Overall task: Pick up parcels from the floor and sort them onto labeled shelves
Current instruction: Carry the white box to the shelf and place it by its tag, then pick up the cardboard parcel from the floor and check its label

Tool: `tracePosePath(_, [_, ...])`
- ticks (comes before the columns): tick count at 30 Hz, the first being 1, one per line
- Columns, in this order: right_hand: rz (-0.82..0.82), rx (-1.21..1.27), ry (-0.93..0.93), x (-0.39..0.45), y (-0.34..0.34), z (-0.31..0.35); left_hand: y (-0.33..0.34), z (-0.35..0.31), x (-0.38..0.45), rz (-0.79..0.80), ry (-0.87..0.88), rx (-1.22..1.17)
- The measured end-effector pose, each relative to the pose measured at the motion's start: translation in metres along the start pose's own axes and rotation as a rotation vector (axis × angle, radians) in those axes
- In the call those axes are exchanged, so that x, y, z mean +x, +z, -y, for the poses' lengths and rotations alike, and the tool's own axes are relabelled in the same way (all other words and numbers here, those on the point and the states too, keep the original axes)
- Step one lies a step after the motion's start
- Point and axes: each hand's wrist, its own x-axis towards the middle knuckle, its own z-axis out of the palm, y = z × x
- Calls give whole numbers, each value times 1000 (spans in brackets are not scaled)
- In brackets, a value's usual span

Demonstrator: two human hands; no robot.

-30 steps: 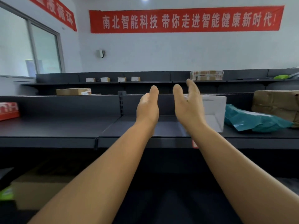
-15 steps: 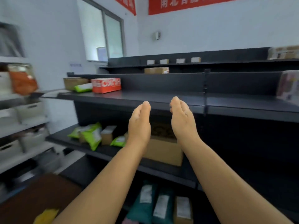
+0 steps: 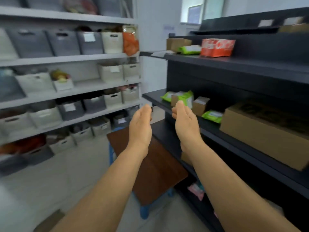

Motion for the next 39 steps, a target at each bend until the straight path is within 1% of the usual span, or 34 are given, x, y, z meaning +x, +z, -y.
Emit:
tracePosePath(5, [141,-27,52,4,76,-35,-68,33,18,-195,-81,5])
tracePosePath(10, [318,-62,148,12,147,-73,-123,66,37,-373,-157,37])
tracePosePath(16, [532,-92,191,19,219,-120,-180,106,49,-604,-299,36])
tracePosePath(21, [718,-158,188,4,271,-158,-225,139,43,-797,-365,24])
tracePosePath(25, [858,-229,233,-26,311,-185,-267,169,21,-898,-434,0])
tracePosePath(28, [917,-259,280,-51,330,-206,-298,189,3,-973,-480,0])
tracePosePath(30, [945,-277,326,-67,343,-220,-318,205,-8,-1013,-515,-45])
tracePosePath(33, [987,-293,368,-90,363,-241,-347,230,-23,-1031,-564,-71])
tracePosePath(39, [989,-360,428,-134,412,-275,-420,273,-36,-1051,-641,-82])
